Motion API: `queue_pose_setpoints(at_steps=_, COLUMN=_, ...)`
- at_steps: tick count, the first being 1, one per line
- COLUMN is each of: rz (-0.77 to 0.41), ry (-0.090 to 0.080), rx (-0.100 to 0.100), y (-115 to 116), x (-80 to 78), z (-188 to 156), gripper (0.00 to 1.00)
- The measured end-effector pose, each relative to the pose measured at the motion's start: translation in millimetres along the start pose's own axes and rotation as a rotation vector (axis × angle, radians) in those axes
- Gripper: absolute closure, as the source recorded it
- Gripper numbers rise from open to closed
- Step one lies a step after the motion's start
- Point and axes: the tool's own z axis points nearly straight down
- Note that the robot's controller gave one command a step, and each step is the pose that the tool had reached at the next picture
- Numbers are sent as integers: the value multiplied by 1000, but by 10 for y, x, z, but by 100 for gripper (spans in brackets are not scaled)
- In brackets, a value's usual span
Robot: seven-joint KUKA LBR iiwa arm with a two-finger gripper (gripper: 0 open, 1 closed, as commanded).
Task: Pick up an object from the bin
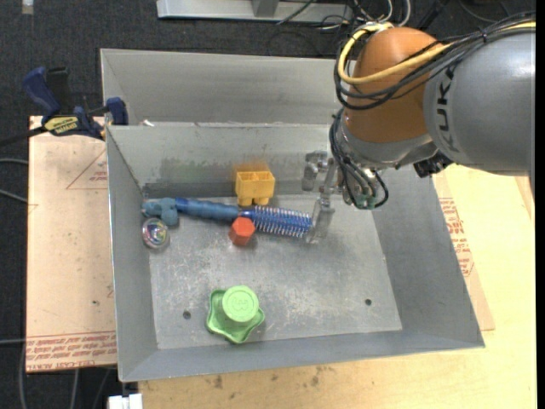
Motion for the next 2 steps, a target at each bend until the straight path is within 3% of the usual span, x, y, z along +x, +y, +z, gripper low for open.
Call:
queue_pose_setpoints(at_steps=1, rz=-198, ry=7, rx=0, y=254, x=-354, z=1208, gripper=0)
queue_pose_setpoints(at_steps=2, rz=-198, ry=2, rx=0, y=251, x=-362, z=1180, gripper=100)
